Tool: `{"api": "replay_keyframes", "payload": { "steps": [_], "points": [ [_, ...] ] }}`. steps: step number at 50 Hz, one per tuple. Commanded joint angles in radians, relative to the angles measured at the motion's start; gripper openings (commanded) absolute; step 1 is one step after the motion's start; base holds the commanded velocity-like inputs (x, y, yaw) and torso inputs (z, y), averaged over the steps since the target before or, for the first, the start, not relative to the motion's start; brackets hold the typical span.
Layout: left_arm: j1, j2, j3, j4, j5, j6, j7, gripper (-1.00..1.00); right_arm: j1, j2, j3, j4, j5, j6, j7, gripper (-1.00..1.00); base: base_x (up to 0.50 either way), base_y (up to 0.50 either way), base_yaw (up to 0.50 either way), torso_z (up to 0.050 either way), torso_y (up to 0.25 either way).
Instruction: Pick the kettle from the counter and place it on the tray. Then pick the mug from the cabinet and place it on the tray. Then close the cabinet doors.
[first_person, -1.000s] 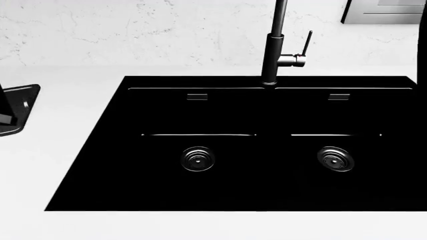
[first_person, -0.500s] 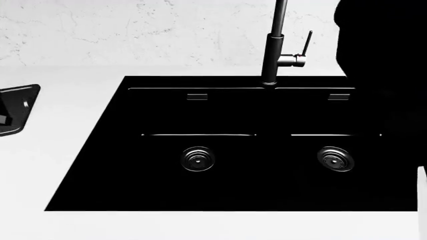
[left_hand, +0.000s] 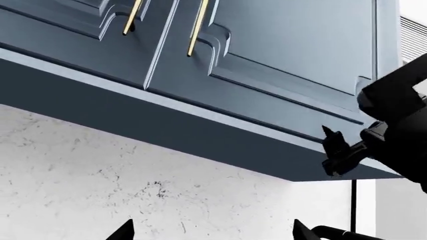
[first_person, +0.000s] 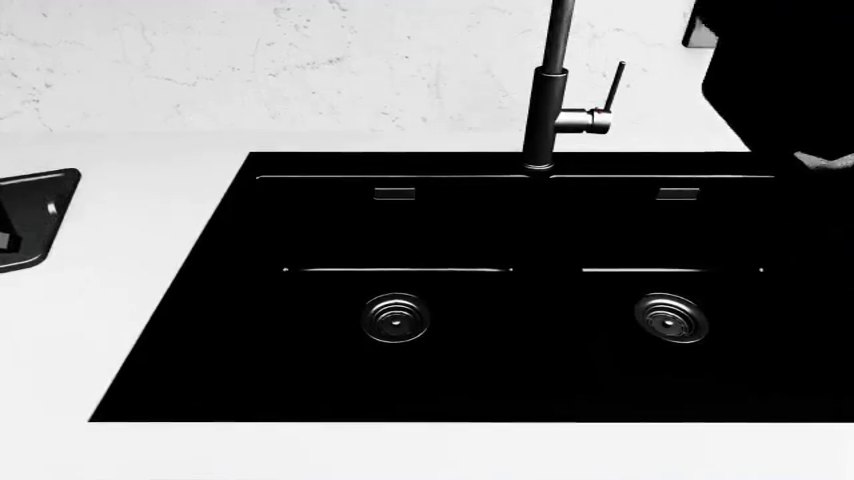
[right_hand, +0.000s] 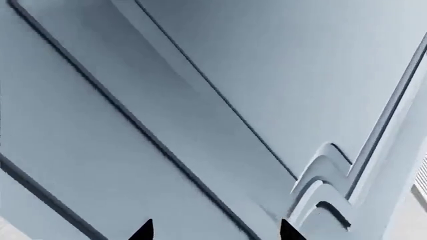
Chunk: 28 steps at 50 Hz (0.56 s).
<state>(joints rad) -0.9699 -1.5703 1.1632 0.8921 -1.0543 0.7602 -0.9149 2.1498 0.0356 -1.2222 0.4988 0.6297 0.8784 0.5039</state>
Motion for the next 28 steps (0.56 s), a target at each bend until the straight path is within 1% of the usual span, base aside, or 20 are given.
{"api": "replay_keyframes", "payload": {
  "steps": [1, 9, 16, 23, 28],
  "points": [
    [0.002, 0.0, -0.002, 0.001, 0.001, 0.0, 0.0, 1.0, 0.053, 0.159, 0.201, -0.063, 0.403, -0.016, 0.086, 1.0, 0.0, 0.0, 0.0, 0.0, 0.0],
    [-0.003, 0.0, -0.01, 0.012, -0.006, -0.013, 0.001, 1.0, 0.077, 0.313, 0.384, -0.448, 0.641, 0.104, 0.275, 1.0, 0.0, 0.0, 0.0, 0.0, 0.0],
    [-0.015, 0.004, -0.026, 0.027, -0.022, -0.039, 0.002, 1.0, 0.037, 0.446, 0.514, -0.7, 0.878, 0.165, 0.456, 1.0, 0.0, 0.0, 0.0, 0.0, 0.0],
    [-0.035, 0.007, -0.049, 0.044, -0.044, -0.075, 0.001, 1.0, -0.02, 0.599, 0.603, -0.94, 1.14, 0.169, 0.642, 1.0, 0.0, 0.0, 0.0, 0.0, 0.0],
    [-0.05, 0.018, -0.065, 0.059, -0.052, -0.109, -0.009, 1.0, -0.091, 0.733, 0.659, -1.14, 1.327, 0.105, 0.779, 1.0, 0.0, 0.0, 0.0, 0.0, 0.0]
  ]
}}
